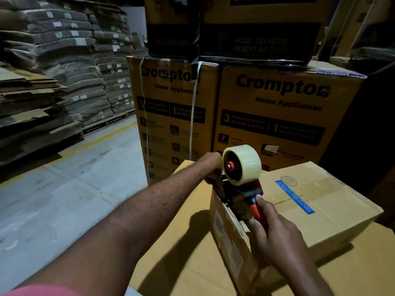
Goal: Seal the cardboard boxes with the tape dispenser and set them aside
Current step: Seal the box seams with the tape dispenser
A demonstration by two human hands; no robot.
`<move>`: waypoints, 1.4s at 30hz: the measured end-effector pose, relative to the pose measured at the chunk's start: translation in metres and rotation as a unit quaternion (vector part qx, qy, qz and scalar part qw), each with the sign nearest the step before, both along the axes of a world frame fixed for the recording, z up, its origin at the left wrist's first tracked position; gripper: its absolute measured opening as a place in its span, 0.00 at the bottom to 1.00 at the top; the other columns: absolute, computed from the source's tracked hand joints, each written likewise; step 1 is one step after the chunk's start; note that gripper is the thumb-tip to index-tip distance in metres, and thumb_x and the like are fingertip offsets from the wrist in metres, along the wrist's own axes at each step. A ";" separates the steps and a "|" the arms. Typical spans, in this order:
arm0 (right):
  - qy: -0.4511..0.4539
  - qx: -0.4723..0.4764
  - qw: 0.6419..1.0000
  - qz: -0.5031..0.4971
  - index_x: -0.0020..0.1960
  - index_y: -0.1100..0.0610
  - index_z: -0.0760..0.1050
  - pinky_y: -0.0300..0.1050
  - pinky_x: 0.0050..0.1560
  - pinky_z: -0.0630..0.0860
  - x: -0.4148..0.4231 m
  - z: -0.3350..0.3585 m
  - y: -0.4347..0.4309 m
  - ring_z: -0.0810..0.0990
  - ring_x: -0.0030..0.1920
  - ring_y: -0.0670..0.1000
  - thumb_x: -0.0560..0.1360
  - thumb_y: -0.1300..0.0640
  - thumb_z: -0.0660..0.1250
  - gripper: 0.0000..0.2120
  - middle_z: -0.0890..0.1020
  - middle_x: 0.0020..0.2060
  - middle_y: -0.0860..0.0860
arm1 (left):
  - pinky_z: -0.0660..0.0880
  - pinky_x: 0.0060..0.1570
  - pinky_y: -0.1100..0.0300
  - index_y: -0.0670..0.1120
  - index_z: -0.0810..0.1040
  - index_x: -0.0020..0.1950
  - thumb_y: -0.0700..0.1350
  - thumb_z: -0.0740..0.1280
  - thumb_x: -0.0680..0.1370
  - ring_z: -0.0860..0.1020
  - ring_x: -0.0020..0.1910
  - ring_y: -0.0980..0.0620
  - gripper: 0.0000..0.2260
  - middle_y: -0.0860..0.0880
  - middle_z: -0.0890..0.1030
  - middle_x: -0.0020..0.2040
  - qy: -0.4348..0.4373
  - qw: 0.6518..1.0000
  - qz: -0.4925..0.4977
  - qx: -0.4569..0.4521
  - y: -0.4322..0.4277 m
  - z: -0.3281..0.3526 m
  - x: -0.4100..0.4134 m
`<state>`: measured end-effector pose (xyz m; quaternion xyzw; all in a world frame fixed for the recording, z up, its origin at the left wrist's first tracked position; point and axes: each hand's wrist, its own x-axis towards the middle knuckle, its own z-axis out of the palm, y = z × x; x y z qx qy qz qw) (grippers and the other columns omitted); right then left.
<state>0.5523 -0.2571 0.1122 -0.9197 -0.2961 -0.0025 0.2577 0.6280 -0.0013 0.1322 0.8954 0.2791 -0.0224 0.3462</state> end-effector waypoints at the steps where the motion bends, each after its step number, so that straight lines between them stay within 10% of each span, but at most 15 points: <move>1: 0.002 0.001 1.000 0.000 0.78 0.42 0.53 0.39 0.51 0.72 0.000 0.000 -0.001 0.78 0.59 0.49 0.82 0.45 0.60 0.28 0.79 0.63 0.48 | 0.85 0.35 0.51 0.41 0.79 0.53 0.37 0.70 0.79 0.85 0.38 0.44 0.04 0.40 0.82 0.44 0.012 1.000 -0.002 0.002 0.001 -0.003 0.001; 13: 0.007 0.012 1.000 -0.006 0.78 0.41 0.54 0.41 0.52 0.76 -0.002 0.002 -0.004 0.79 0.58 0.50 0.81 0.44 0.62 0.29 0.80 0.61 0.49 | 0.83 0.43 0.54 0.41 0.80 0.61 0.37 0.68 0.80 0.83 0.51 0.46 0.10 0.43 0.83 0.56 0.103 0.991 -0.023 -0.082 0.020 -0.020 0.000; 19: -0.006 -0.010 1.000 0.003 0.76 0.41 0.54 0.41 0.50 0.75 -0.006 0.006 -0.005 0.80 0.57 0.50 0.81 0.44 0.61 0.27 0.81 0.59 0.48 | 0.80 0.54 0.49 0.46 0.80 0.61 0.51 0.76 0.75 0.80 0.54 0.47 0.18 0.47 0.82 0.56 0.113 0.974 -0.066 0.186 0.027 -0.060 -0.014; 22: -0.003 -0.019 1.000 0.002 0.75 0.40 0.54 0.43 0.51 0.77 -0.005 0.007 -0.003 0.82 0.55 0.52 0.81 0.44 0.61 0.26 0.82 0.57 0.49 | 0.78 0.45 0.56 0.42 0.84 0.55 0.47 0.71 0.80 0.80 0.46 0.51 0.10 0.47 0.84 0.48 -0.091 0.994 -0.017 -0.052 0.029 -0.061 -0.023; 26: 0.009 -0.036 0.999 0.001 0.75 0.40 0.51 0.43 0.50 0.77 -0.004 0.011 0.002 0.82 0.55 0.52 0.82 0.45 0.61 0.26 0.82 0.59 0.50 | 0.79 0.57 0.48 0.41 0.81 0.54 0.49 0.67 0.81 0.82 0.54 0.46 0.12 0.45 0.84 0.49 -0.116 0.930 -0.025 -0.347 0.010 -0.066 -0.045; 33: 0.017 -0.047 0.999 0.021 0.75 0.40 0.50 0.32 0.30 0.65 -0.006 0.017 0.009 0.72 0.39 0.45 0.82 0.47 0.61 0.27 0.83 0.53 0.50 | 0.73 0.63 0.42 0.48 0.83 0.58 0.64 0.68 0.76 0.77 0.63 0.47 0.22 0.46 0.83 0.61 -0.099 0.945 0.002 -0.312 -0.001 -0.089 -0.054; 39: 0.011 -0.058 0.998 0.024 0.74 0.40 0.51 0.41 0.41 0.77 -0.010 0.024 0.002 0.79 0.43 0.48 0.82 0.48 0.62 0.26 0.82 0.51 0.52 | 0.69 0.47 0.51 0.37 0.81 0.49 0.69 0.67 0.70 0.73 0.50 0.47 0.33 0.45 0.79 0.48 -0.108 0.970 -0.019 -0.219 0.006 -0.090 -0.052; 42: 0.013 -0.059 0.998 0.023 0.74 0.39 0.50 0.34 0.35 0.72 -0.019 0.023 -0.010 0.73 0.37 0.45 0.82 0.48 0.61 0.26 0.83 0.52 0.51 | 0.67 0.46 0.51 0.46 0.79 0.39 0.63 0.67 0.77 0.70 0.40 0.47 0.21 0.46 0.73 0.39 -0.108 0.977 -0.011 -0.181 0.001 -0.078 -0.056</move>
